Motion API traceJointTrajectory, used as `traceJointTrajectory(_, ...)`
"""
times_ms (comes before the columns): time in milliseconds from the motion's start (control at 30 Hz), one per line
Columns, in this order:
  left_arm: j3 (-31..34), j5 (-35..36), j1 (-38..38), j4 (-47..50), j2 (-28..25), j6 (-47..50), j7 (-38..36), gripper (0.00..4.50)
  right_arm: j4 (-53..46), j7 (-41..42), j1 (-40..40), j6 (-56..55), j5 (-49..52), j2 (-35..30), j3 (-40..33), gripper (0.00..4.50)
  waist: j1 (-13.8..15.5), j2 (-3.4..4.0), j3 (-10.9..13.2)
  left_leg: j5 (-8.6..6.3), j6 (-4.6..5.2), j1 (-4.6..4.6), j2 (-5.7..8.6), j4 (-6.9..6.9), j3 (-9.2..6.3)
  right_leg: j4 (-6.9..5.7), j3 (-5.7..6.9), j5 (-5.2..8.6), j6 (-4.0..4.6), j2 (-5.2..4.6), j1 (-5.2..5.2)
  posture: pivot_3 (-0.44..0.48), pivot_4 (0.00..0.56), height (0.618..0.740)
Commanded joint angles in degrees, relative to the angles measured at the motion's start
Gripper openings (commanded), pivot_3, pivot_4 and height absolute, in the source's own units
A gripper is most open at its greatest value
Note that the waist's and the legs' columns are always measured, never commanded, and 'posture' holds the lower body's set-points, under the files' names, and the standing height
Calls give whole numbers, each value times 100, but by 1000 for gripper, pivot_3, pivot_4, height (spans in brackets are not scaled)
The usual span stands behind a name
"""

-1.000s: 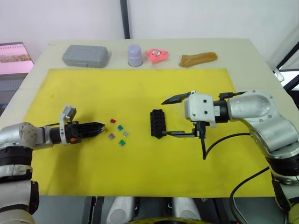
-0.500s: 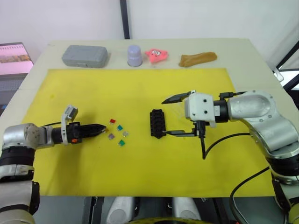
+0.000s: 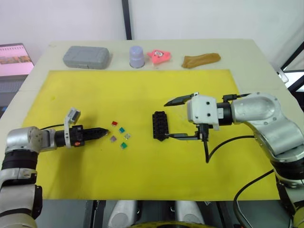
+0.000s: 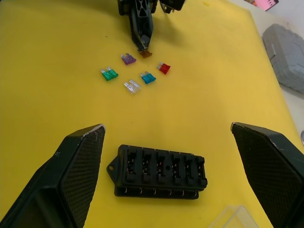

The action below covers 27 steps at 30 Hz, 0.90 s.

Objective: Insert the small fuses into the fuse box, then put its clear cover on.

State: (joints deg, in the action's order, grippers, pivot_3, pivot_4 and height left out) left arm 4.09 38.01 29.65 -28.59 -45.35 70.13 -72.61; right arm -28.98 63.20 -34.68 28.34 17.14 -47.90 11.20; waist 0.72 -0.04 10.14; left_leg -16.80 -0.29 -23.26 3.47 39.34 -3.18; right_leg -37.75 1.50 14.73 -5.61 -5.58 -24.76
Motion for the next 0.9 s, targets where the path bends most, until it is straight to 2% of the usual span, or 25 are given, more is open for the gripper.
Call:
traceJointTrajectory(33,-111,-103,-64,-75,99,-47,59,1834,-209,-51,-94,-4,41,-27,-145,4500,2,0,0,0,0,1,0,0,0,0,0,0,0,0,0,0,150,731)
traceJointTrajectory(167,-100,-111,-48,-109,104,-58,64,1834,-207,-46,-92,3,45,-29,-141,4500,3,0,0,0,0,2,0,0,0,0,0,0,0,0,2,0,150,731)
traceJointTrajectory(300,-122,-170,-53,-141,140,-124,104,614,-212,-42,-85,-3,38,-33,-132,4500,-3,0,0,0,0,2,0,0,0,0,0,0,0,0,2,0,150,731)
traceJointTrajectory(667,-125,-251,-75,-152,205,-188,118,614,-219,-54,-75,6,50,-13,-128,4500,-1,2,-2,0,1,6,0,0,-1,-1,0,0,0,-1,5,0,150,731)
traceJointTrajectory(733,-113,-271,-73,-202,202,-235,122,80,-221,-61,-76,10,50,-7,-123,4500,-1,3,-2,0,1,6,0,0,-1,-1,0,0,0,-1,5,0,150,731)
traceJointTrajectory(900,-110,-264,-149,-111,119,-255,86,38,-218,-71,-70,8,51,1,-114,4500,-8,7,-4,-2,3,13,-2,0,-2,-1,0,0,0,-1,10,0,150,731)
